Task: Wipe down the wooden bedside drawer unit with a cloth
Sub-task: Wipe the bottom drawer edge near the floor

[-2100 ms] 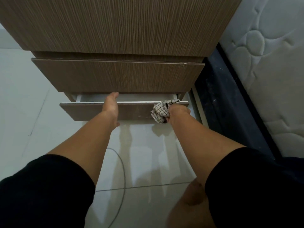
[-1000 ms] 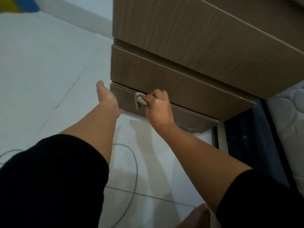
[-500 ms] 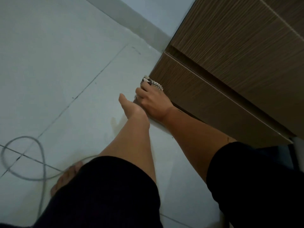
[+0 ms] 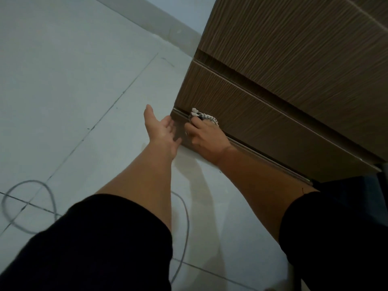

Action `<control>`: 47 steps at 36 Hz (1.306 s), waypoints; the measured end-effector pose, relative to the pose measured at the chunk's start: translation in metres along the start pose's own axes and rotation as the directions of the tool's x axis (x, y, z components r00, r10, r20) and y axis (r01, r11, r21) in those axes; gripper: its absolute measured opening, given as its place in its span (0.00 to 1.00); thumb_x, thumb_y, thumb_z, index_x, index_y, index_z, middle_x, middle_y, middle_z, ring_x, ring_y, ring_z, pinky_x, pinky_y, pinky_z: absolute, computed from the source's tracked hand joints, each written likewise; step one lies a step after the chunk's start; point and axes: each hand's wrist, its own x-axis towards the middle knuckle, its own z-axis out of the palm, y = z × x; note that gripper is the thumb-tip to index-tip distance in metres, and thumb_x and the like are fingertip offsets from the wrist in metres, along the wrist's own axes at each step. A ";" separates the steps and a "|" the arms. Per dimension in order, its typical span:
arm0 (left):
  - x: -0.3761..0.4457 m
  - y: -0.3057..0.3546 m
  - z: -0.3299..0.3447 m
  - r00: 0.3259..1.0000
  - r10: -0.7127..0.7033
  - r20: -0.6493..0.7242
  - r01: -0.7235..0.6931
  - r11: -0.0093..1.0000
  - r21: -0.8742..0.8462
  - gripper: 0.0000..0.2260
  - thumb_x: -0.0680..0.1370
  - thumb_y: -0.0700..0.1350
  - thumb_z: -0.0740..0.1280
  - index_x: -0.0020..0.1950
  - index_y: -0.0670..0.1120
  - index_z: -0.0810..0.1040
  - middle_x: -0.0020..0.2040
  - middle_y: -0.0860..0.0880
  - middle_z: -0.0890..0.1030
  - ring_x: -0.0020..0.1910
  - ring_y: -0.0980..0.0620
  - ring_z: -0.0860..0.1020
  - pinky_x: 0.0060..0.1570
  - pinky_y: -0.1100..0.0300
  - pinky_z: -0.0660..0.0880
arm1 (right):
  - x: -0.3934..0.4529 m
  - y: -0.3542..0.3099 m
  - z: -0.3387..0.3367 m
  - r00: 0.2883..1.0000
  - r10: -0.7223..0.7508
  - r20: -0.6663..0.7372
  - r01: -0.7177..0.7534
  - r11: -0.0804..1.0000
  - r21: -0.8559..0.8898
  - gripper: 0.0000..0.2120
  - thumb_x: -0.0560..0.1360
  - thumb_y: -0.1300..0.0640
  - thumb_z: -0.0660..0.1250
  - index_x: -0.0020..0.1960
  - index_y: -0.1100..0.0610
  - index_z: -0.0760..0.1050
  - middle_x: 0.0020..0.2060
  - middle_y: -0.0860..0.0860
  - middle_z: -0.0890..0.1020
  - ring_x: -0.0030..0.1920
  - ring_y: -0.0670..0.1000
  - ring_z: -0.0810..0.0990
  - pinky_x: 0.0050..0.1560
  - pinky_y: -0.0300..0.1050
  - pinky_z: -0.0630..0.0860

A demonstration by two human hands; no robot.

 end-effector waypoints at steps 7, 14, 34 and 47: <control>0.001 -0.010 0.012 0.998 0.053 -0.028 -0.048 0.987 0.156 0.34 0.78 0.64 0.48 0.77 0.44 0.59 0.77 0.47 0.61 0.76 0.50 0.59 0.73 0.45 0.53 | -0.046 0.010 0.003 0.998 0.066 0.025 -0.066 0.998 -0.005 0.17 0.70 0.59 0.55 0.31 0.57 0.80 0.36 0.51 0.78 0.44 0.53 0.66 0.38 0.45 0.61; 0.004 -0.019 0.018 0.988 0.138 -0.068 -0.118 0.964 0.240 0.32 0.79 0.63 0.48 0.78 0.47 0.56 0.77 0.50 0.59 0.76 0.51 0.59 0.71 0.44 0.56 | -0.096 0.021 0.007 0.987 0.131 0.096 -0.131 0.991 -0.004 0.16 0.71 0.60 0.55 0.32 0.57 0.79 0.37 0.51 0.78 0.44 0.52 0.66 0.39 0.44 0.62; -0.005 -0.017 0.065 0.977 0.210 -0.034 -0.204 0.971 0.124 0.35 0.76 0.66 0.53 0.77 0.47 0.60 0.74 0.44 0.66 0.73 0.44 0.64 0.73 0.47 0.58 | -0.197 0.040 0.005 0.956 0.266 0.121 -0.268 0.963 0.008 0.16 0.72 0.60 0.57 0.33 0.58 0.80 0.36 0.52 0.78 0.42 0.54 0.75 0.36 0.45 0.74; -0.048 -0.004 0.099 0.974 0.227 -0.026 -0.212 0.941 0.265 0.35 0.78 0.65 0.50 0.79 0.46 0.53 0.77 0.43 0.59 0.76 0.41 0.58 0.73 0.41 0.53 | -0.250 0.042 -0.002 0.895 0.420 0.149 -0.423 0.906 -0.014 0.17 0.68 0.63 0.55 0.30 0.62 0.81 0.33 0.55 0.79 0.39 0.58 0.81 0.33 0.46 0.75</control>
